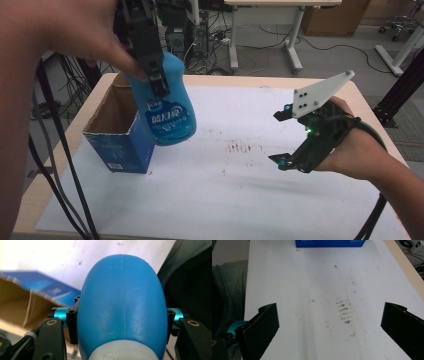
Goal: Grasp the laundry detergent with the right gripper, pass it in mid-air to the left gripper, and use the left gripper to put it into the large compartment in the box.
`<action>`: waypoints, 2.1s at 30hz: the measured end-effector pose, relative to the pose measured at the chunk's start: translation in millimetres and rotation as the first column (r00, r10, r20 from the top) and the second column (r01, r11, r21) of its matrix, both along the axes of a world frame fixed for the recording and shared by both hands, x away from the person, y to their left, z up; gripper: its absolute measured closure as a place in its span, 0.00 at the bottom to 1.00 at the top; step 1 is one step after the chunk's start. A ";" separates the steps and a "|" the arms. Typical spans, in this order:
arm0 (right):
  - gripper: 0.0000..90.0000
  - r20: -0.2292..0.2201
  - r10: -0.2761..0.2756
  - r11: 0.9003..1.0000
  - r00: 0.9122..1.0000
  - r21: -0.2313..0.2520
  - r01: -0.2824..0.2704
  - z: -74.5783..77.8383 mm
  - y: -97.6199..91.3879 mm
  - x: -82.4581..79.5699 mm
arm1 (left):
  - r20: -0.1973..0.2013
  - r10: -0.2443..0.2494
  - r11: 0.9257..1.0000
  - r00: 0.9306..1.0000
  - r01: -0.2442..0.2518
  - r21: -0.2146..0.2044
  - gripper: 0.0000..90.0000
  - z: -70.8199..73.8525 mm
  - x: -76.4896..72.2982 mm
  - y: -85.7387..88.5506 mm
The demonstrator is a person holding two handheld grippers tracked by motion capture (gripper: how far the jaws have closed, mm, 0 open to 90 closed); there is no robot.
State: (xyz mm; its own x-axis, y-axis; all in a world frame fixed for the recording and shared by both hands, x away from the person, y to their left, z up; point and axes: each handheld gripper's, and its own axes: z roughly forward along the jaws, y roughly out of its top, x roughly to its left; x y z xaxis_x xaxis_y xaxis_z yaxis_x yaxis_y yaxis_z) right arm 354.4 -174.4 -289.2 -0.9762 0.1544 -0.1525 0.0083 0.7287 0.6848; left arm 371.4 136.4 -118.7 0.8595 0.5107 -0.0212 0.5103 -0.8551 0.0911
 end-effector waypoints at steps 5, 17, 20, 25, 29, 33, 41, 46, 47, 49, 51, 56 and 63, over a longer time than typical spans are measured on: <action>0.01 0.015 -0.006 1.000 1.000 -0.027 0.007 1.0 -6.3 -0.6 | -0.015 0.197 0.980 0.980 -0.197 -0.004 0.43 13.4 13.7 31.7; 0.01 0.010 -0.008 0.999 1.000 -0.041 0.008 -1.7 -6.2 -0.5 | 0.026 0.655 0.754 0.755 -0.656 0.043 0.43 13.5 23.8 87.2; 0.01 0.012 -0.007 0.999 1.000 -0.043 0.008 -2.1 -5.4 -0.3 | 0.037 0.698 0.712 0.715 -0.698 0.070 0.43 6.1 27.6 95.0; 0.01 0.011 -0.014 0.999 1.000 -0.043 0.014 -2.5 -5.4 0.3 | 0.015 0.711 0.699 0.703 -0.709 0.090 0.43 -10.6 33.5 101.9; 0.01 0.012 -0.017 0.999 1.000 -0.043 0.017 -3.5 -4.0 0.5 | 0.001 0.689 0.722 0.725 -0.686 0.093 0.43 -28.1 39.8 105.0; 0.01 0.015 -0.019 0.999 1.000 -0.049 0.020 -3.8 -2.0 -0.9 | -0.020 0.656 0.752 0.754 -0.651 0.108 0.43 -51.1 46.6 107.8; 0.01 0.014 -0.037 0.998 0.999 -0.052 0.038 -3.5 -4.2 -0.6 | -0.009 0.434 0.889 0.901 -0.427 0.168 0.43 -101.9 53.4 101.3; 0.01 0.011 -0.049 0.997 0.999 -0.055 0.050 -3.6 -6.8 -0.9 | -0.029 0.344 0.928 0.939 -0.334 0.166 0.43 -127.1 56.6 100.4; 0.01 0.012 -0.052 0.997 0.999 -0.056 0.052 -3.6 -7.2 -1.4 | -0.029 0.323 0.935 0.946 -0.314 0.166 0.43 -131.5 56.8 99.6; 0.01 0.014 -0.054 0.997 0.998 -0.052 0.055 -3.3 -7.9 -2.7 | -0.028 0.259 0.954 0.966 -0.251 0.167 0.43 -142.0 56.7 97.3; 0.01 0.016 -0.054 0.997 0.998 -0.050 0.055 -3.4 -8.1 -4.3 | -0.022 0.223 0.960 0.975 -0.216 0.176 0.43 -149.1 56.5 96.1; 0.01 0.016 -0.053 0.997 0.998 -0.053 0.054 -5.0 -8.3 -6.6 | -0.032 0.187 0.968 0.982 -0.179 0.176 0.43 -163.1 58.7 97.2; 0.01 0.011 -0.058 0.997 0.998 -0.052 0.058 -7.2 -9.6 -6.9 | -0.033 0.177 0.973 0.984 -0.170 0.156 0.43 -175.3 61.4 100.7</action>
State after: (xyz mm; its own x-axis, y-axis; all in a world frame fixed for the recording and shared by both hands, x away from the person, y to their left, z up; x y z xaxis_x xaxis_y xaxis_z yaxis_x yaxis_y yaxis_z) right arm 347.4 -183.9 -296.5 -0.9643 0.2022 -0.1708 0.0455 0.7623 0.6457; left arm 432.8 237.1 -294.1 0.7573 0.6524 0.0302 0.6529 -0.7551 -0.0599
